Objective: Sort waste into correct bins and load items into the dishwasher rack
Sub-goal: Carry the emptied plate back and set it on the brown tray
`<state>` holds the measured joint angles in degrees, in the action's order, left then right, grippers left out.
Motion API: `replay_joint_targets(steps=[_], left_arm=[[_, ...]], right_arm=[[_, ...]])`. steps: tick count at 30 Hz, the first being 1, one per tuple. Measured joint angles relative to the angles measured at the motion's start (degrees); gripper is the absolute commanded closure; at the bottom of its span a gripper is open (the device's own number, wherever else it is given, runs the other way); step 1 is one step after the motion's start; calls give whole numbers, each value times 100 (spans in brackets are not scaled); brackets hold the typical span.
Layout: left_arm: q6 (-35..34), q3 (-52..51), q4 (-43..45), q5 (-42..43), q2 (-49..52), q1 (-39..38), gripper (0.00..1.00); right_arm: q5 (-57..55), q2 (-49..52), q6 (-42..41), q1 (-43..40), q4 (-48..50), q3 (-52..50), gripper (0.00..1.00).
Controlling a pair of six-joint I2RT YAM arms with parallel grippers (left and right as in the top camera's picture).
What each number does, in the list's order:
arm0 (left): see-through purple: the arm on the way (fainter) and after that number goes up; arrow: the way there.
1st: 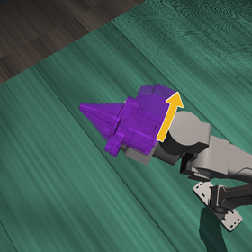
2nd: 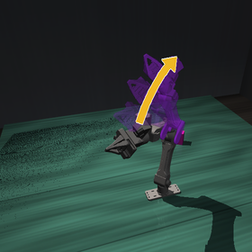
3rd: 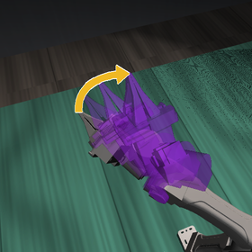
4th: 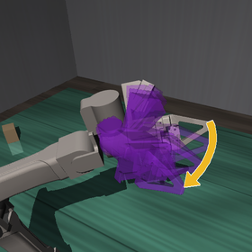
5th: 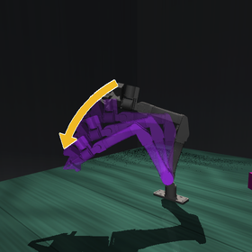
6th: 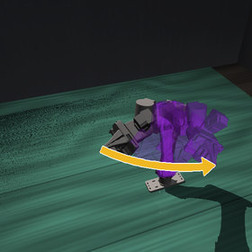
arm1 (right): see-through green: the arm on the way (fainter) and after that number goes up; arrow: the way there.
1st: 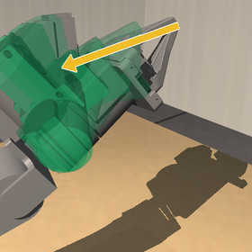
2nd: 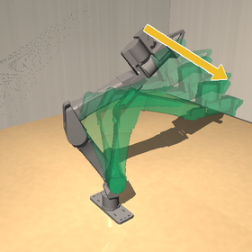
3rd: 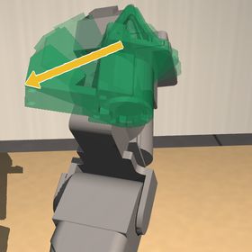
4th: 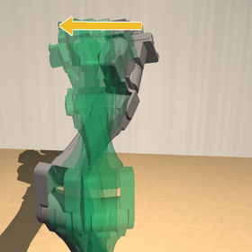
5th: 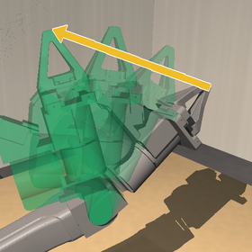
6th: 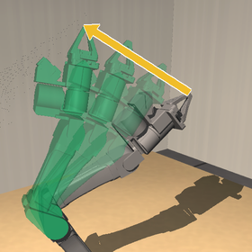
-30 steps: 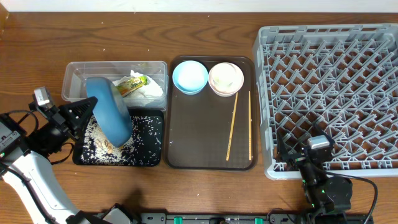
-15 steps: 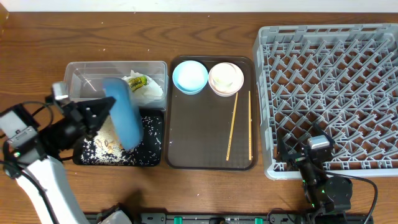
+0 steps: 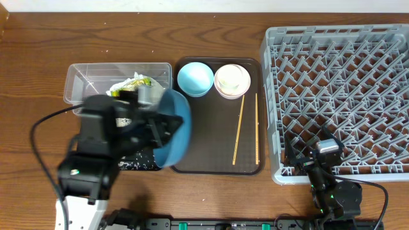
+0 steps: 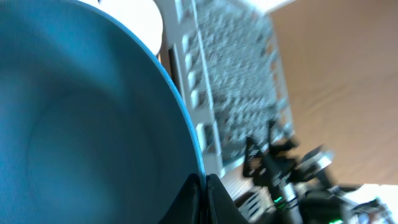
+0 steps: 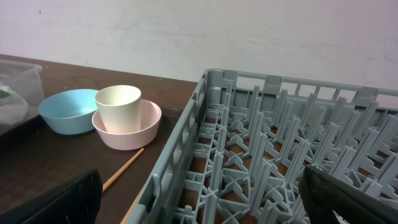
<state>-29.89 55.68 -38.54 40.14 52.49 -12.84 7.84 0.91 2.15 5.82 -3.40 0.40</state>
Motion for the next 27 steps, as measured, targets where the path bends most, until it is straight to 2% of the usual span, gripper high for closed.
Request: replay_joint_targets(steps=[6, 12, 18, 26, 27], left_arm=[[-153, 4, 321, -1908, 699, -2188, 94], [-168, 7, 931, -3027, 1864, -3410, 94], [-160, 7, 1207, -3611, 2830, -3709, 94], [-111, 9, 1401, -3825, 3364, -3709, 93], [-103, 9, 1423, -3845, 3421, -3709, 90]], right_arm=[[-2, 0, 0, 0, 0, 0, 2], [0, 0, 0, 0, 0, 0, 1], [0, 0, 0, 0, 0, 0, 1], [0, 0, 0, 0, 0, 0, 1], [0, 0, 0, 0, 0, 0, 1]])
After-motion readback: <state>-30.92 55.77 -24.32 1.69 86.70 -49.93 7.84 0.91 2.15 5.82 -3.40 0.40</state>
